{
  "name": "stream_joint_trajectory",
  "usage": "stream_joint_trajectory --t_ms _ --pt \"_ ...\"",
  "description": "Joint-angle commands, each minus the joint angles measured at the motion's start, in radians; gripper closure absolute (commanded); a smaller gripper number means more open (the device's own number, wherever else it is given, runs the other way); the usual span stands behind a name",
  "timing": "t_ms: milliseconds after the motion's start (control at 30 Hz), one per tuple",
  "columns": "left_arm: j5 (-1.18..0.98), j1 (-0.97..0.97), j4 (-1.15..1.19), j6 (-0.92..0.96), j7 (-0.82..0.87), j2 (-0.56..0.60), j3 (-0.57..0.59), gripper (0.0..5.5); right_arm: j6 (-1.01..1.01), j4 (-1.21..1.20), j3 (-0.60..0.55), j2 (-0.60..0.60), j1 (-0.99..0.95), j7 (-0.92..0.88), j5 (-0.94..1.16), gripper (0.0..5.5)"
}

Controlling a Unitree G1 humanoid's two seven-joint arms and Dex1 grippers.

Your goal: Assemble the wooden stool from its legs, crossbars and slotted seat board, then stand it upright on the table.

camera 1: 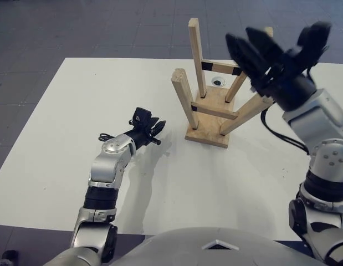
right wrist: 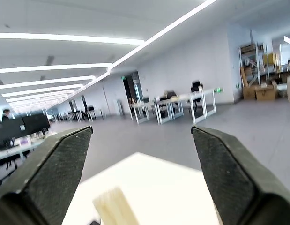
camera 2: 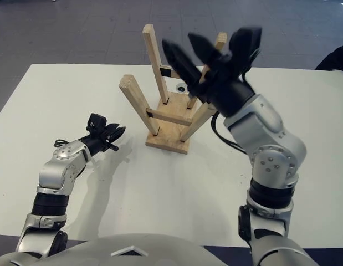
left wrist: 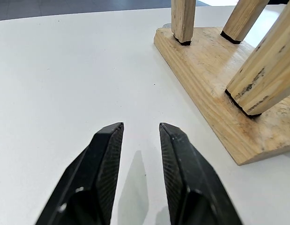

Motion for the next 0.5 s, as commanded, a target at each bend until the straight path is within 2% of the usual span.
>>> stream_joint_trajectory --t_ms 33,133,267,333,400,500 --pt "-0.003 -0.006 0.0 -0.024 0.004 -0.003 0.018 4.09 -0.021 0.016 -0.125 -0.075 -0.181 -0.086 0.072 1.6" --pt "-0.01 -0.033 0.001 0.007 -0.017 -0.006 -0.007 4.09 0.055 0.024 -0.199 -0.211 -0.094 -0.087 0.065 1.6" --pt "0.019 -0.11 0.065 0.031 -0.024 -0.044 -0.084 4.09 0.069 0.071 -0.23 -0.273 0.228 -0.049 -0.113 1.6" --pt "0.036 -0.148 0.107 0.045 -0.018 -0.068 -0.12 4.09 0.058 0.111 -0.161 -0.302 0.376 0.003 -0.236 1.6" --pt "0.042 -0.161 0.107 0.113 -0.036 -0.064 -0.165 4.09 0.078 0.112 -0.045 -0.338 0.493 0.057 -0.342 1.6" --pt "0.037 -0.144 0.041 0.232 -0.094 -0.022 -0.241 4.09 0.13 0.064 0.085 -0.346 0.58 0.114 -0.395 1.6"
